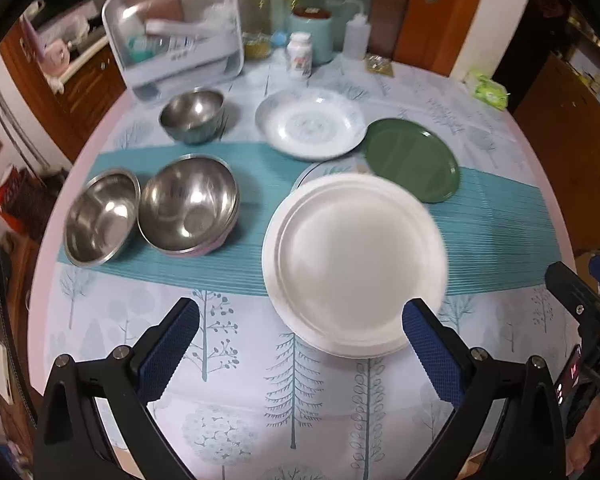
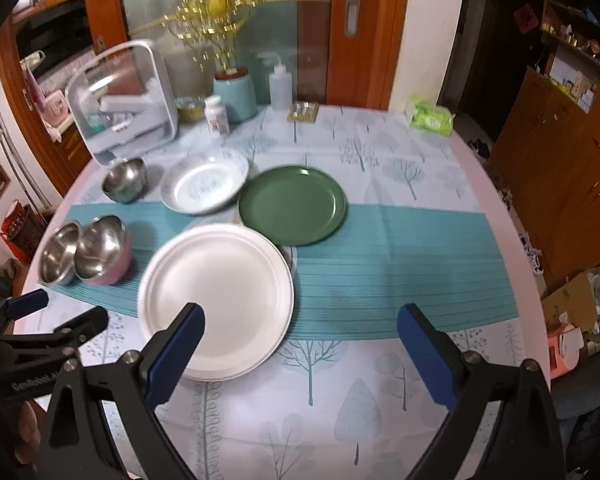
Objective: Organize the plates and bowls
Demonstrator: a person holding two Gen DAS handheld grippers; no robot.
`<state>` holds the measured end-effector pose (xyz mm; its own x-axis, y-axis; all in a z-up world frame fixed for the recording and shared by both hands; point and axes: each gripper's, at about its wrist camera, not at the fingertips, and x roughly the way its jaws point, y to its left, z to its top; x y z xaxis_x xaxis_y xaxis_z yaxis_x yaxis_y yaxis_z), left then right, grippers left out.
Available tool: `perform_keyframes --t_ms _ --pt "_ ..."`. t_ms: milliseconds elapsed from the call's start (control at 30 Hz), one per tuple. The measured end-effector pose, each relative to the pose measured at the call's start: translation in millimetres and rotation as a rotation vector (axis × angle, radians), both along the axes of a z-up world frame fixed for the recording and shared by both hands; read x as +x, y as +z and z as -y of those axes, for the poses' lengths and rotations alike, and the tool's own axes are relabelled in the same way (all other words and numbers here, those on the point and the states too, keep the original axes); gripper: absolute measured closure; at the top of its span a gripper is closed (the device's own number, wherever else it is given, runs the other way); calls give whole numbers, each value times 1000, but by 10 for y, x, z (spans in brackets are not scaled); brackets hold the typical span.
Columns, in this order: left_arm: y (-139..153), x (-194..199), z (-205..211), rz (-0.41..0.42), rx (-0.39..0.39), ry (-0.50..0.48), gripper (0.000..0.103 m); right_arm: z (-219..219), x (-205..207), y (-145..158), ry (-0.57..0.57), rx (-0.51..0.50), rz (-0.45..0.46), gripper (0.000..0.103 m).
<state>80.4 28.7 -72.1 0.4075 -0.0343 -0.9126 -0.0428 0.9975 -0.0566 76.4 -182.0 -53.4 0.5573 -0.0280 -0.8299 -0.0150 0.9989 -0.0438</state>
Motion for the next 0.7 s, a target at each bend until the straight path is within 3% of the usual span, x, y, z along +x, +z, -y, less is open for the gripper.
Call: perform_keyframes --t_ms 200,433,700 --pt "-454 172 -210 -54 -33 74 3 106 282 -419 6 33 -95 19" --pt "-907 303 -379 -118 -82 141 7 161 534 -850 22 54 -178 24" --pt "-1224 410 -456 -163 -110 181 9 159 773 -1111 31 63 -222 30"
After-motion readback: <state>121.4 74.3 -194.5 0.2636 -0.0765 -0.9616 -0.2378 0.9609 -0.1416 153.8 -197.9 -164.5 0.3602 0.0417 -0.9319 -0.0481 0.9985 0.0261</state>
